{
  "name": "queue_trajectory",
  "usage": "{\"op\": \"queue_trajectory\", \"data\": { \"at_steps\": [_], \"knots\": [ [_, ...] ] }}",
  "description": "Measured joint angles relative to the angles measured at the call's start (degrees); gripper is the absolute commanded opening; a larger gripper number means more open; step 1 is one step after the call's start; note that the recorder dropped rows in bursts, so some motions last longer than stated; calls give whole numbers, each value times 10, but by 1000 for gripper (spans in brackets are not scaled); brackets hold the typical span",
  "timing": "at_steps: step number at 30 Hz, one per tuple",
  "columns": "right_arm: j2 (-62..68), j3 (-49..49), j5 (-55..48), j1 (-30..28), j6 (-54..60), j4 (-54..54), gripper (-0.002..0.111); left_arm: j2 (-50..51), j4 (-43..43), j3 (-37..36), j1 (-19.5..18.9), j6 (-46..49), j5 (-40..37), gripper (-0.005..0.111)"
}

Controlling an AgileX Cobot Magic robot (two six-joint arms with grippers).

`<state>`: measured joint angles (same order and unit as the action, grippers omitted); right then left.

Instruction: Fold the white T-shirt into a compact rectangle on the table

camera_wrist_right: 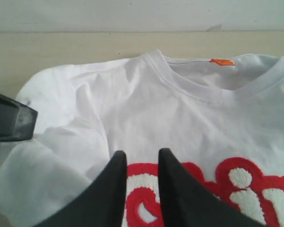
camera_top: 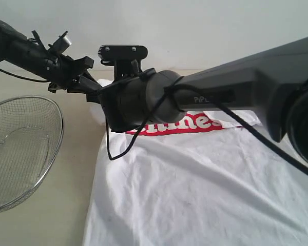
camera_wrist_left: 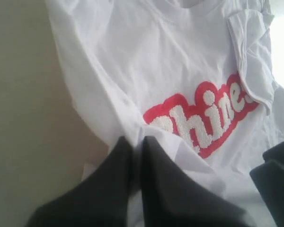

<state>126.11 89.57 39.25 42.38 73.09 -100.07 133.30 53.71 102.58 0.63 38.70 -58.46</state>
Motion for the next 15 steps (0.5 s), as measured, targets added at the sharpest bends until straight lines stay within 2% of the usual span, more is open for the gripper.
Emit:
{"op": "queue_trajectory", "data": {
  "at_steps": [2, 3, 6, 8, 11, 15],
  "knots": [
    [0, 0, -2, -5, -1, 0, 44, 0, 0, 0, 0, 0, 0, 4],
    [1, 0, -7, -7, 5, 0, 46, 0, 0, 0, 0, 0, 0, 4],
    [5, 0, -43, -11, 47, 0, 47, 0, 0, 0, 0, 0, 0, 4],
    [5, -1, -112, -11, 49, -1, 47, 0, 0, 0, 0, 0, 0, 4],
    [0, -1, -236, -11, -55, -1, 47, 0, 0, 0, 0, 0, 0, 4],
    [-1, -1, -299, -11, -124, 0, 47, 0, 0, 0, 0, 0, 0, 4]
  ]
}}
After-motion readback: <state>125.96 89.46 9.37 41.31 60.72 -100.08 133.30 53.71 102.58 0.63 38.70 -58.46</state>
